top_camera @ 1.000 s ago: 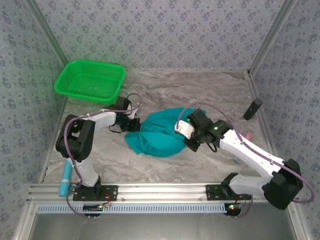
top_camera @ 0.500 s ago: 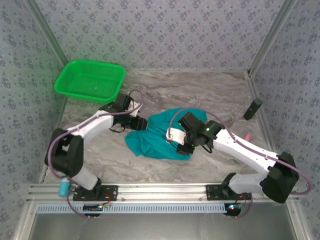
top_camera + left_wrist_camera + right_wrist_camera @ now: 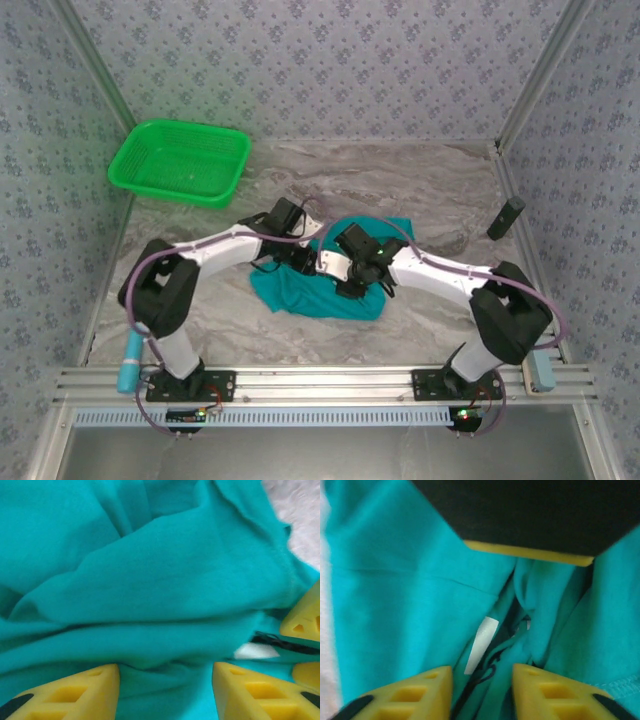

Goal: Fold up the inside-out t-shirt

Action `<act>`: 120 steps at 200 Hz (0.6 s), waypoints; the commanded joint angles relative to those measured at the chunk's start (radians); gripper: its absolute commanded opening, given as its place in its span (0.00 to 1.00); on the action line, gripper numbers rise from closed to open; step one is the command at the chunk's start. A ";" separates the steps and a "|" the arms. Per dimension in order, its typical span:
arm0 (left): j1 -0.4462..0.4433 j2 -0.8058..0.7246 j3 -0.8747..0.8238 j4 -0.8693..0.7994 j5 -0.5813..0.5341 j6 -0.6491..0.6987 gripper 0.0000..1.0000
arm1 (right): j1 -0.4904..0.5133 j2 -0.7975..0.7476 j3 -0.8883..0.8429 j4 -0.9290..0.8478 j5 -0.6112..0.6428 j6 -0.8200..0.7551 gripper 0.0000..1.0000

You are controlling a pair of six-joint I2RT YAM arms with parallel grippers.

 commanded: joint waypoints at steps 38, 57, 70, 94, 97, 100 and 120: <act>0.062 -0.052 0.063 0.055 -0.003 0.011 0.00 | -0.066 -0.217 -0.103 0.114 -0.025 0.044 0.00; 0.138 -0.149 0.060 0.061 0.112 -0.080 0.00 | -0.100 -0.375 -0.142 0.185 -0.111 0.059 0.00; 0.179 -0.215 0.056 0.066 0.164 -0.121 0.00 | -0.127 -0.480 -0.159 0.228 -0.139 0.072 0.00; 0.209 -0.292 0.036 0.042 0.097 -0.126 0.00 | -0.201 -0.636 -0.165 0.262 -0.129 0.131 0.00; 0.211 -0.296 0.030 0.042 0.085 -0.131 0.00 | -0.212 -0.650 -0.166 0.261 -0.130 0.140 0.00; 0.214 -0.296 0.022 0.044 0.077 -0.136 0.00 | -0.229 -0.661 -0.173 0.251 -0.139 0.149 0.00; 0.247 -0.271 -0.058 0.101 0.098 -0.218 0.00 | -0.335 -0.664 -0.207 0.196 -0.188 0.194 0.00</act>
